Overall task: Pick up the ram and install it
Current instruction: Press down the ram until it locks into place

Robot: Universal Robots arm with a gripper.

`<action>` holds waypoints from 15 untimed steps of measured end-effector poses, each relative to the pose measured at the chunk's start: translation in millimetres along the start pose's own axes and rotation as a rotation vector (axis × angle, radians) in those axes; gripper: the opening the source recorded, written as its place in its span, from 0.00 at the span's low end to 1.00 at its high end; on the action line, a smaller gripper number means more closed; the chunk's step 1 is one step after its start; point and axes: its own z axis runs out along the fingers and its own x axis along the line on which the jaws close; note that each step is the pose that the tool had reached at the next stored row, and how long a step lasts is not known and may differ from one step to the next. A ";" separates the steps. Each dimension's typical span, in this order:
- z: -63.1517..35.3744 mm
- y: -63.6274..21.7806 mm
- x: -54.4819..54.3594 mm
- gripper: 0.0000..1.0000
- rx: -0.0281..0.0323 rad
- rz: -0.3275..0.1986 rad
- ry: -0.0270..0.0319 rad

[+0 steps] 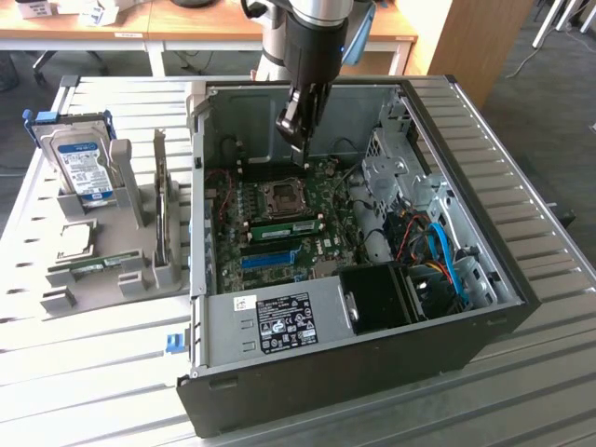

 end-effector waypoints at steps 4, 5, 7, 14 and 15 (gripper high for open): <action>0.1 0.0 0.0 0.11 0.0007 0.073 -0.0015; 0.1 0.0 0.0 0.11 0.0008 0.091 -0.0018; 0.2 0.0 0.0 0.11 0.0011 0.127 -0.0026; 0.5 0.0 0.0 0.11 0.0023 0.254 -0.0051; 0.5 0.0 0.0 0.11 0.0024 0.272 -0.0055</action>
